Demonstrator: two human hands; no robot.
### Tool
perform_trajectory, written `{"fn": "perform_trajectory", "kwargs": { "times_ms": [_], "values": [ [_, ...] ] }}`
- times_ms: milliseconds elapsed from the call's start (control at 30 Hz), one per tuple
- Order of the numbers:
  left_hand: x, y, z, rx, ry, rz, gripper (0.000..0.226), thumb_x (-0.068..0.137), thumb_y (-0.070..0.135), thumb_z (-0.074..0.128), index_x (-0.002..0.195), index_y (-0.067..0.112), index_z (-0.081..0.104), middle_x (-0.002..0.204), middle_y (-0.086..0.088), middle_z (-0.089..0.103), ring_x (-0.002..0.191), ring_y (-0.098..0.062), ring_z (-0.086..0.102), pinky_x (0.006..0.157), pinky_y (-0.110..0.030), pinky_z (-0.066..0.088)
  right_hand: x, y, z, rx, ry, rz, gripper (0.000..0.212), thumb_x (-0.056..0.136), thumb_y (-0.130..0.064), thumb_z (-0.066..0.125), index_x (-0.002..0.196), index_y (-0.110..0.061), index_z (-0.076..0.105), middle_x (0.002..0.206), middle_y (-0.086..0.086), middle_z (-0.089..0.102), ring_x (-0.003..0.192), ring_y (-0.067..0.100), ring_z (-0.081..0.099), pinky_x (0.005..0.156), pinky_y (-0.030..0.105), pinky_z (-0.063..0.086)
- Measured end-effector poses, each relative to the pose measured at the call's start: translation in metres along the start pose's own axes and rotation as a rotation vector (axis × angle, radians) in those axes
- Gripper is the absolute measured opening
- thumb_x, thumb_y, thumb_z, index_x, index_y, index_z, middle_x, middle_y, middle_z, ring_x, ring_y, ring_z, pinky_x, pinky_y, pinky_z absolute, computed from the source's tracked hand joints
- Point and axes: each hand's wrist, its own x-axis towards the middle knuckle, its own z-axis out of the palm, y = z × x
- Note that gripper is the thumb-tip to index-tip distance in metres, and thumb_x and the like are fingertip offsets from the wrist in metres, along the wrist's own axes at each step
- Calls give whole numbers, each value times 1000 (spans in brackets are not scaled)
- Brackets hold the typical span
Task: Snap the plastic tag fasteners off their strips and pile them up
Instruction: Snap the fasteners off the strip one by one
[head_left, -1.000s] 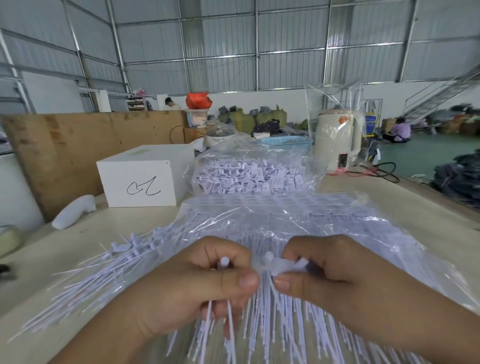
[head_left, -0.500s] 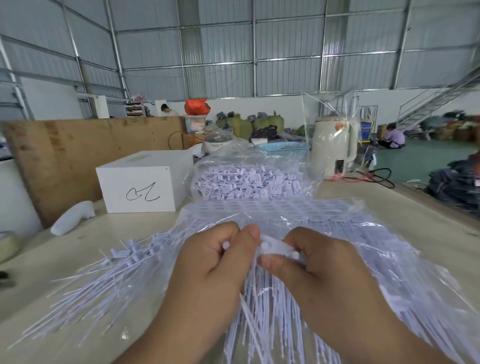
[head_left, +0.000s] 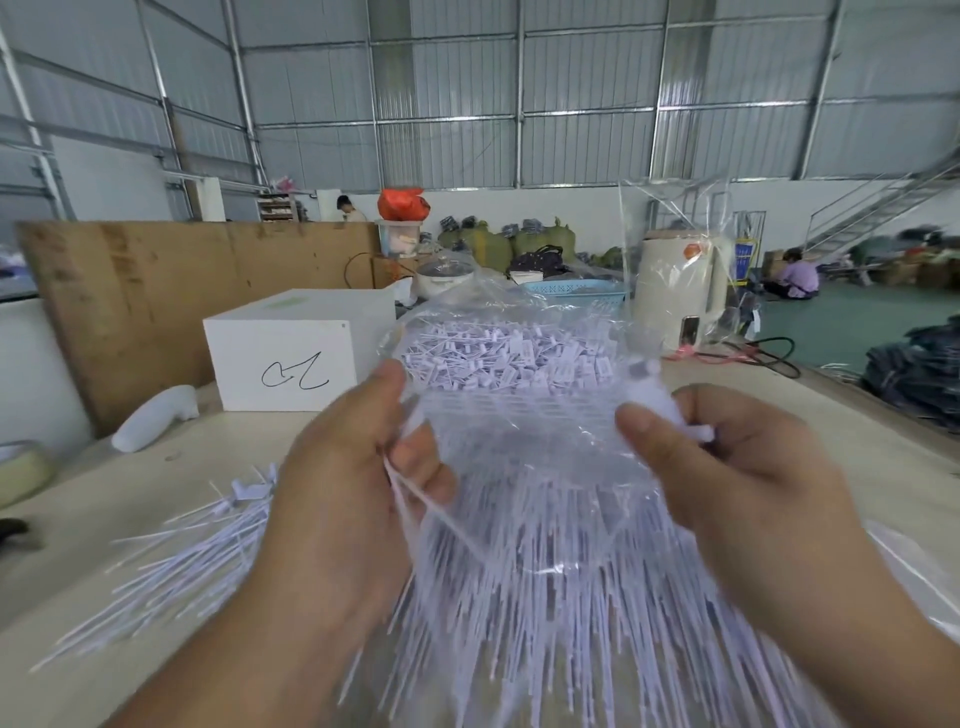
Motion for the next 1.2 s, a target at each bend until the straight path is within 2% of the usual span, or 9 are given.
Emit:
{"fn": "perform_trajectory", "kwargs": {
  "times_ms": [133, 200, 300, 367, 600, 667, 867, 1067, 1200],
  "values": [
    [-4, -17, -2, 342, -227, -64, 39, 78, 45, 66, 58, 13, 58, 55, -10, 52, 45, -20, 47, 45, -24, 40, -6, 9, 10, 2, -530, 7, 27, 76, -52, 72, 76, -25, 66, 52, -11, 46, 47, 8, 34, 45, 16, 28],
    [-8, -22, -1, 397, -315, -84, 35, 73, 49, 63, 59, 17, 63, 57, -8, 57, 43, -18, 50, 43, -20, 41, -6, 13, 13, 12, -602, -12, 16, 83, -47, 70, 86, -31, 67, 65, -11, 64, 58, 11, 49, 56, 18, 37],
    [-8, -15, -4, 365, -421, -110, 35, 74, 48, 62, 50, 23, 56, 44, 1, 43, 35, -9, 40, 39, -17, 39, -6, 21, 12, 5, -587, 29, 31, 76, -57, 67, 95, -33, 63, 87, 22, 67, 81, 42, 60, 78, 50, 49],
    [-5, -13, -8, 360, -482, -124, 38, 82, 47, 64, 56, 19, 57, 43, 2, 37, 37, -10, 36, 41, -19, 41, -6, 23, 11, -7, -580, 32, 38, 72, -60, 67, 98, -33, 61, 91, 31, 63, 82, 46, 60, 80, 63, 46],
    [-4, -6, -12, 386, -657, -189, 26, 84, 34, 61, 104, 19, 68, 49, 5, 52, 40, -7, 41, 45, -23, 43, 0, 28, -4, -184, -573, -7, 28, 79, -53, 71, 99, -39, 58, 62, 3, 48, 51, 7, 37, 52, 24, 29],
    [-4, -6, -13, 480, -633, -194, 27, 78, 33, 61, 101, 21, 69, 49, 6, 52, 41, -7, 43, 44, -23, 42, 1, 28, -6, -226, -568, -18, 27, 80, -48, 72, 101, -38, 57, 56, -6, 46, 47, 4, 35, 48, 18, 26],
    [2, -12, -14, 787, -516, -124, 34, 75, 22, 46, 95, 31, 71, 46, 3, 46, 46, -15, 42, 50, -29, 38, 1, 23, -11, -309, -568, -24, 31, 78, -47, 75, 101, -43, 54, 54, -13, 52, 44, 4, 41, 47, 13, 33],
    [0, -11, -14, 853, -526, -59, 26, 77, 21, 47, 79, 28, 72, 45, 2, 48, 46, -16, 43, 53, -31, 36, 0, 20, -10, -316, -550, -45, 30, 78, -47, 74, 99, -42, 54, 57, -9, 51, 45, 5, 41, 48, 14, 33],
    [1, -12, -13, 855, -507, -65, 35, 76, 23, 45, 91, 35, 74, 44, 3, 49, 46, -18, 43, 53, -31, 36, 1, 18, -9, -248, -555, -35, 26, 80, -43, 74, 97, -40, 54, 57, -4, 52, 44, 4, 38, 46, 13, 30]
  ]
}}
